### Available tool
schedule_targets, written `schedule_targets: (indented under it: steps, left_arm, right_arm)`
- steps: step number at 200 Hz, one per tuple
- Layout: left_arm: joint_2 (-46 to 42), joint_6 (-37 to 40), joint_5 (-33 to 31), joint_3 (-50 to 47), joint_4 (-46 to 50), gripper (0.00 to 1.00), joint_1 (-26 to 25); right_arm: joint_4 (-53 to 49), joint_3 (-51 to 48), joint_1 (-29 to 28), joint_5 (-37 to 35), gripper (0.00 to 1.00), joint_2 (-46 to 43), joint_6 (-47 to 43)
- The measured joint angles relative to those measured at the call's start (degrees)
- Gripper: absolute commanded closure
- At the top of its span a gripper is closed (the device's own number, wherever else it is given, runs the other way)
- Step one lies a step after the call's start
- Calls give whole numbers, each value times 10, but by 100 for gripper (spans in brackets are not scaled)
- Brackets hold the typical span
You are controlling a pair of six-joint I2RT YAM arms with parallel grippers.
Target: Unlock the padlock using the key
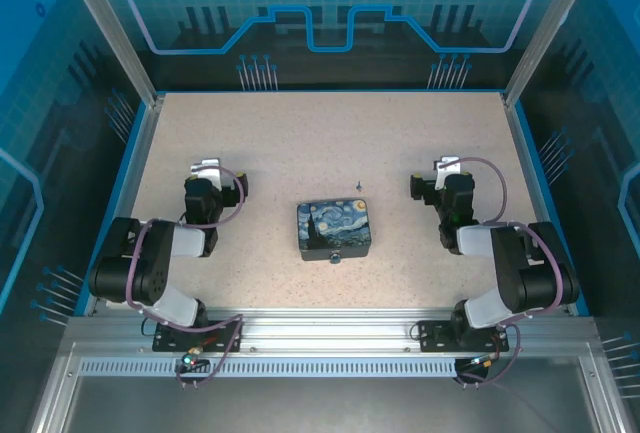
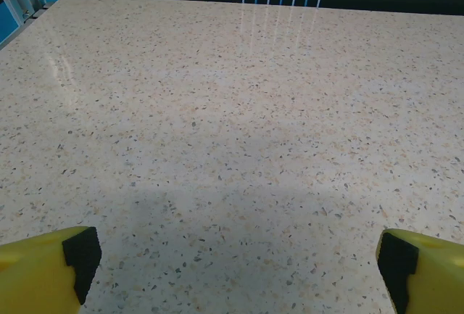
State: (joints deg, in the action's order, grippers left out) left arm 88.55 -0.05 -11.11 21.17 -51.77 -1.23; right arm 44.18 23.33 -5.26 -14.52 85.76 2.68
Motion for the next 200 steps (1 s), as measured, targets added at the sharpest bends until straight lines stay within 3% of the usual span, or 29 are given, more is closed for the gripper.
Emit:
schedule_targets:
  steps: [169,189,200]
  left_arm:
    - [0,0,0,0,0,1,0]
    - [-16,0,-1,0,21,1,0]
    - [-49,-2,-4,1,55,1,0]
  right_arm:
    - [0,0,2,13,0,0,0]
    - [-14,0,-2,0,0,-11,-2]
    - [-69,11,-10,-13,0,-38,-1]
